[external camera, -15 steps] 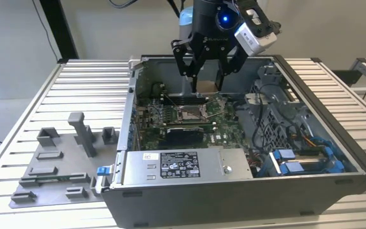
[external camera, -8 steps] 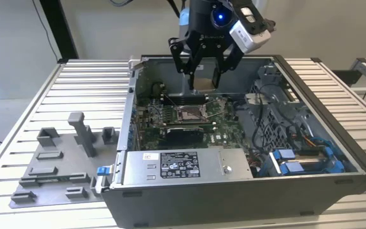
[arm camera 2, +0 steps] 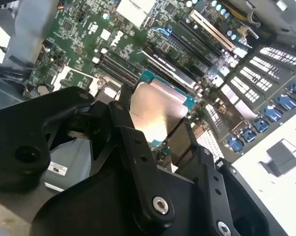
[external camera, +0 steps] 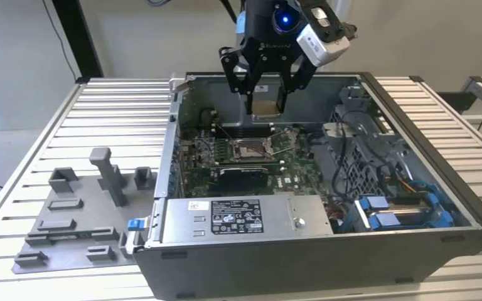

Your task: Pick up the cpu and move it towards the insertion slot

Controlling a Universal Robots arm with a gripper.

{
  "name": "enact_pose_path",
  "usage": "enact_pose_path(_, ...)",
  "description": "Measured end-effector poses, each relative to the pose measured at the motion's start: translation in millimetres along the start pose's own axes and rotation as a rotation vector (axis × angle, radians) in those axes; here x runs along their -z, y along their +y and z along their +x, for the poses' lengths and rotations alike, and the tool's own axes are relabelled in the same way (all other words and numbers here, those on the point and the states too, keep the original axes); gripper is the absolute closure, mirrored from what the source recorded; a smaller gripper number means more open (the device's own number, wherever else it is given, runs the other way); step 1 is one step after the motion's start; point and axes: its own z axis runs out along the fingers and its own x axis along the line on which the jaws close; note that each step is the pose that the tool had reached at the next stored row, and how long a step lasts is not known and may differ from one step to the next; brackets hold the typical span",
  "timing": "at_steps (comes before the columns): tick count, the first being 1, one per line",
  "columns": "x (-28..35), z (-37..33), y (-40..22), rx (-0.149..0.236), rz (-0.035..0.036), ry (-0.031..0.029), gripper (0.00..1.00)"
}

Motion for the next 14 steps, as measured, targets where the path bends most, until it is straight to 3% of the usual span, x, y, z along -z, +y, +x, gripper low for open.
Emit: enact_pose_path(14,-1.2,4.0,16.1,-0.01,0.0,-0.0004,1.0)
